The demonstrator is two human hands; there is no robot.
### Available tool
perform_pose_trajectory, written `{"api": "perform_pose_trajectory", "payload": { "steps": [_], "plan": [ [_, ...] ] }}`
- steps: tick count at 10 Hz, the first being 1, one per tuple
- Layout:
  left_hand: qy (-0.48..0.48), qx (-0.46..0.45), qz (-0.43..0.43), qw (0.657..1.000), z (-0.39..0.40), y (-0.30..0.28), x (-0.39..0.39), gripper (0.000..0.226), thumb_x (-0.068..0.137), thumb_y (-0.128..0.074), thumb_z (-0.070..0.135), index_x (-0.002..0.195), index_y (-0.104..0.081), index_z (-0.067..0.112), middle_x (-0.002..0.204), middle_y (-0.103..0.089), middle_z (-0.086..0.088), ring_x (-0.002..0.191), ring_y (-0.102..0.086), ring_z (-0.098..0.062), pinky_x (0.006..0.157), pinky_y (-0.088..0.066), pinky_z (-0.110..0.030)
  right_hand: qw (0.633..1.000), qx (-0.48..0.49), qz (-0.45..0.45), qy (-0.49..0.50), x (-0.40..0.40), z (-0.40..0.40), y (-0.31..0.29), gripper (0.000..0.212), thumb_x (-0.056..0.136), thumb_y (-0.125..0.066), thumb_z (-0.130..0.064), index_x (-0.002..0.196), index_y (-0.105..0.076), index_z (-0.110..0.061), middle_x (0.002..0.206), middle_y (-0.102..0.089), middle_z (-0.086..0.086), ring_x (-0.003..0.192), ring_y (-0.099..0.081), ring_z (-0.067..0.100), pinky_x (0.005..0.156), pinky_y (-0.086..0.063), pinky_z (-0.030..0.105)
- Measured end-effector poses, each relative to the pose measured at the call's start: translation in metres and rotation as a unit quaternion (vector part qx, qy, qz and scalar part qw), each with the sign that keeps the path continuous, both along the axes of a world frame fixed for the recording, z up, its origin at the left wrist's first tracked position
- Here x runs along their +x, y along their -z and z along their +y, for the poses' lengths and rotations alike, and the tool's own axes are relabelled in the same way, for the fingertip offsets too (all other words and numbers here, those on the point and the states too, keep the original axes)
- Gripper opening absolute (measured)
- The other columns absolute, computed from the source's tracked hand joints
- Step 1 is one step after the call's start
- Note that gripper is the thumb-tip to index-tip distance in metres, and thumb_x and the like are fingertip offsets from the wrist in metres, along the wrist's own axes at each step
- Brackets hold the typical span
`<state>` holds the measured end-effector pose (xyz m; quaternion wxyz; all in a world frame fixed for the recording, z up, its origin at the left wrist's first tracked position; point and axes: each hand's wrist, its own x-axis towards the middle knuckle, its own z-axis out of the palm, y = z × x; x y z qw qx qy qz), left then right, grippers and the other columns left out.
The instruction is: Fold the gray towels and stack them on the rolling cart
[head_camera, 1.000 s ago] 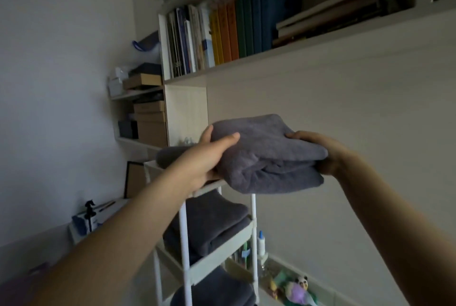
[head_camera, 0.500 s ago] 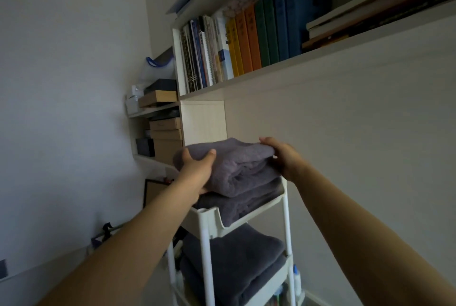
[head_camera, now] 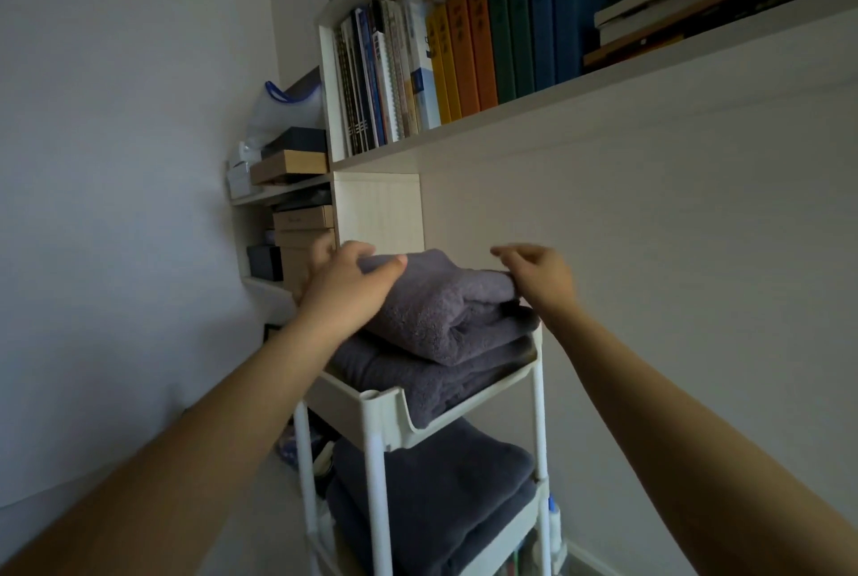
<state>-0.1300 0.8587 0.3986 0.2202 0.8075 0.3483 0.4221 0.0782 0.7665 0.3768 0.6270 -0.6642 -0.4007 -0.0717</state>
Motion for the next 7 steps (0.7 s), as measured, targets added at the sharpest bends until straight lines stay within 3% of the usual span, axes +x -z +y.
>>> {"api": "perform_pose_trajectory", "payload": {
  "steps": [1, 2, 3, 5, 6, 7],
  "plan": [
    [0.018, 0.089, 0.173, 0.981, 0.015, -0.003, 0.017, 0.055, 0.09, -0.034, 0.062, 0.139, -0.039, 0.038, 0.158, -0.003, 0.006, 0.145, -0.002, -0.027, 0.117, -0.001, -0.047, 0.989, -0.08, -0.125, -0.028, -0.018, -0.001, -0.016, 0.03, 0.093, -0.049, -0.036, 0.11, -0.071, -0.025, 0.128, -0.06, -0.003, 0.117, -0.054, 0.015, 0.101, -0.038, 0.028],
    [0.05, 0.077, 0.244, 0.965, 0.027, 0.007, 0.023, 0.068, 0.085, -0.025, 0.071, 0.144, -0.031, 0.038, 0.158, -0.014, 0.002, 0.145, -0.005, -0.027, 0.117, -0.006, -0.047, 0.945, -0.275, -0.161, -0.068, -0.034, -0.001, -0.019, 0.044, 0.093, -0.042, -0.052, 0.114, -0.067, -0.023, 0.122, -0.063, 0.005, 0.112, -0.056, 0.024, 0.1, -0.039, 0.033],
    [0.059, 0.072, 0.287, 0.953, 0.033, 0.013, 0.02, 0.075, 0.079, -0.019, 0.075, 0.142, -0.034, 0.037, 0.155, -0.026, 0.002, 0.142, -0.017, -0.027, 0.116, -0.014, -0.044, 0.928, -0.333, -0.152, -0.067, -0.035, -0.004, -0.013, 0.049, 0.093, -0.037, -0.055, 0.122, -0.062, -0.024, 0.13, -0.058, 0.007, 0.118, -0.052, 0.026, 0.102, -0.035, 0.034],
    [0.083, 0.074, 0.3, 0.947, 0.028, 0.009, 0.019, 0.062, 0.09, -0.019, 0.067, 0.141, -0.038, 0.036, 0.154, -0.027, 0.001, 0.141, -0.022, -0.026, 0.115, -0.013, -0.041, 0.936, -0.312, -0.146, -0.065, -0.041, -0.007, -0.007, 0.053, 0.094, -0.032, -0.055, 0.121, -0.063, -0.021, 0.125, -0.061, 0.011, 0.11, -0.056, 0.026, 0.094, -0.038, 0.032],
    [0.074, 0.05, 0.238, 0.967, 0.023, 0.009, 0.013, 0.064, 0.087, -0.025, 0.07, 0.141, -0.036, 0.038, 0.157, -0.017, -0.004, 0.144, -0.012, -0.031, 0.116, -0.01, -0.051, 0.951, -0.257, -0.171, -0.022, -0.042, -0.016, -0.001, 0.052, 0.096, -0.029, -0.055, 0.12, -0.062, -0.023, 0.128, -0.059, 0.01, 0.118, -0.052, 0.028, 0.106, -0.034, 0.041],
    [0.066, 0.072, 0.179, 0.979, 0.013, 0.007, 0.009, 0.066, 0.087, -0.024, 0.071, 0.143, -0.034, 0.037, 0.158, -0.01, -0.005, 0.145, -0.004, -0.03, 0.115, -0.007, -0.056, 0.945, -0.249, -0.21, 0.02, -0.048, -0.029, -0.003, 0.053, 0.098, -0.023, -0.053, 0.134, -0.05, -0.026, 0.146, -0.042, 0.002, 0.138, -0.03, 0.024, 0.115, -0.015, 0.047]
  ]
}}
